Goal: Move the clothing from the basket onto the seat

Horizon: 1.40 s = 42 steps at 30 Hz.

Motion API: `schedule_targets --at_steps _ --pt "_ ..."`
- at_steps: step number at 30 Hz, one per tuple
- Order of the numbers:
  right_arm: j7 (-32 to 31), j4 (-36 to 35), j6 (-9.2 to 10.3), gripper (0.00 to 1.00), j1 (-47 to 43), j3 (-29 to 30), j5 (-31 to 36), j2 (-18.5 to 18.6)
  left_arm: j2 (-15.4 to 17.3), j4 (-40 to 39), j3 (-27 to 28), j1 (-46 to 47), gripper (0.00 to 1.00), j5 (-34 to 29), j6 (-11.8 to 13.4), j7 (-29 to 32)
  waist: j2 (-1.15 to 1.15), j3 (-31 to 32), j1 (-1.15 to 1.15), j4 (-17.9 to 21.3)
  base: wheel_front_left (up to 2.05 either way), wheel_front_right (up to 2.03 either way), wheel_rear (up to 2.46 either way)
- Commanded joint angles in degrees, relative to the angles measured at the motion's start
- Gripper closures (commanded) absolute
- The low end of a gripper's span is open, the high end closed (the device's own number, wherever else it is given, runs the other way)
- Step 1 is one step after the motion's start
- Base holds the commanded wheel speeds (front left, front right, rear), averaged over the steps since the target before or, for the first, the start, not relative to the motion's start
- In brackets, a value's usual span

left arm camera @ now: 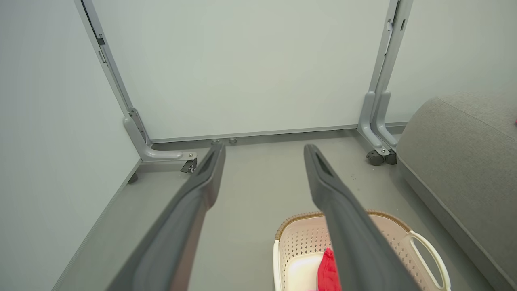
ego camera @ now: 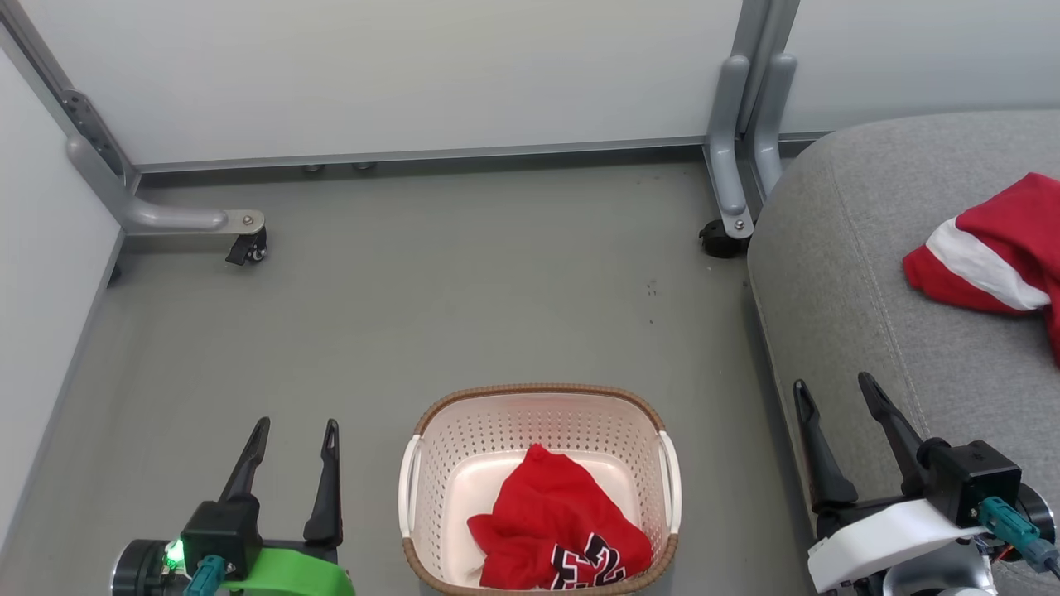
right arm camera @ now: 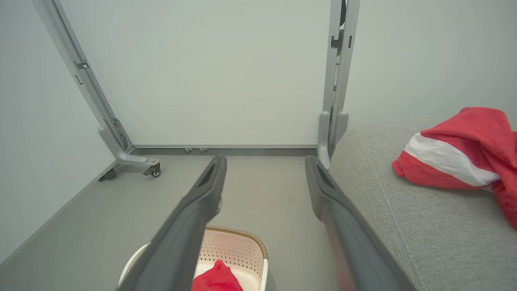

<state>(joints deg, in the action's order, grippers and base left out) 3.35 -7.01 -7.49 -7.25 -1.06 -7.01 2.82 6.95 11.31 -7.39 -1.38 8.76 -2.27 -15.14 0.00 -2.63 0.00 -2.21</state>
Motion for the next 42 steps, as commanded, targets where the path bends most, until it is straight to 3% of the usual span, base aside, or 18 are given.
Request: schedule_targets --at_steps 1,15,25,34,42 --pt "0.1 -0.4 0.00 0.00 0.7 0.1 0.2 0.1 0.0 0.0 0.3 1.5 0.00 -0.9 -0.1 0.0 0.00 -0.7 0.00 -0.3 0.00 0.00 0.00" --pt "-1.0 -4.8 0.00 0.00 6.2 0.9 2.1 0.3 -3.0 4.8 -6.0 15.8 0.00 -4.5 -1.5 0.0 0.00 -12.2 0.00 -1.2 0.00 0.00 0.00" --pt "-0.4 -7.9 0.00 0.00 11.8 0.5 2.7 0.7 -3.9 20.0 -16.9 29.1 0.00 -4.9 -3.8 0.0 0.00 -24.2 0.00 1.5 0.00 0.00 0.00" --pt "2.4 -7.2 0.00 0.00 16.3 -0.7 1.6 0.4 -3.9 33.1 -31.4 38.8 0.00 -0.2 -4.9 0.1 0.00 -34.4 0.00 5.3 0.00 0.00 0.00" --pt "5.8 -4.9 0.00 0.00 19.7 -2.9 0.0 0.1 -3.9 42.5 -40.5 44.6 0.00 3.1 -5.2 2.4 0.00 -42.0 0.00 9.2 0.00 0.00 0.00"
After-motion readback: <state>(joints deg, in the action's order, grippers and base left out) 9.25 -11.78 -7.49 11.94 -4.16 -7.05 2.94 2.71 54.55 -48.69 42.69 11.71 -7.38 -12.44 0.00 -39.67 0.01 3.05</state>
